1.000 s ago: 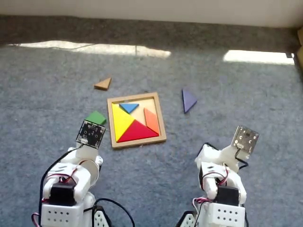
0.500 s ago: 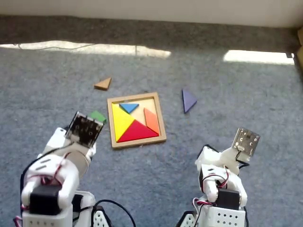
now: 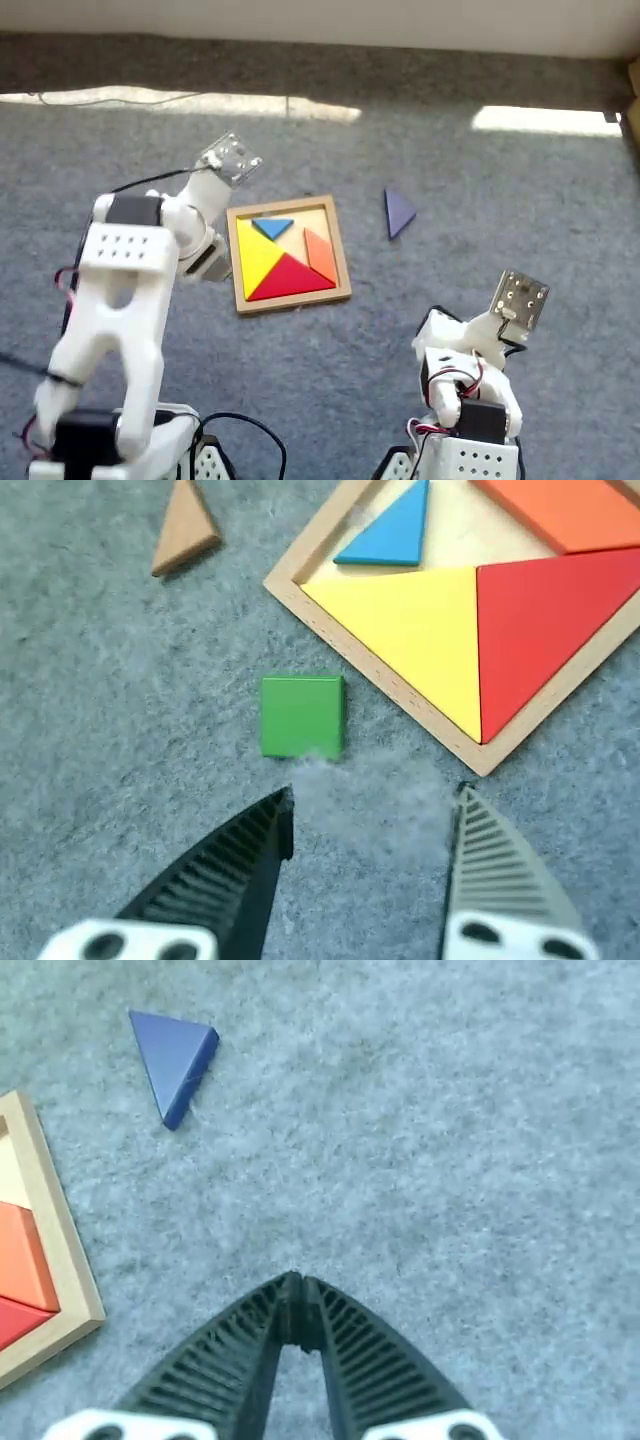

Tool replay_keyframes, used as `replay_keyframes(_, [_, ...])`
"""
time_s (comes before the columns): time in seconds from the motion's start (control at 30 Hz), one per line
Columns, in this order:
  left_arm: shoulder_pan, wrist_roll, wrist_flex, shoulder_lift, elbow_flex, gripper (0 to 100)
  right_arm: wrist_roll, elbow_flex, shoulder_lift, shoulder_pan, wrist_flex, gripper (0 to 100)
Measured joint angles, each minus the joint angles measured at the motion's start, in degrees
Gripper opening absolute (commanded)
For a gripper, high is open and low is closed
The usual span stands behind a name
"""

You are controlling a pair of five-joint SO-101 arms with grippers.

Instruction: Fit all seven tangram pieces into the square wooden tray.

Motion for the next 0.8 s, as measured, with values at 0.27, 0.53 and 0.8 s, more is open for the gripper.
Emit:
replay_keyframes(0.27, [-4.66,-4.75,-0.09,21.19,-11.52,25,0.00,0.00,0.00,0.00,0.00,0.4])
replay_keyframes(0.53, [-5.89,-6.15,-0.26,36.40,-20.22,26,0.00,0.00,0.00,0.00,0.00,0.4])
replay_keyframes(0.8, [-6.59,-6.15,-0.53,48.97,-29.89,20,0.00,0.00,0.00,0.00,0.00,0.4])
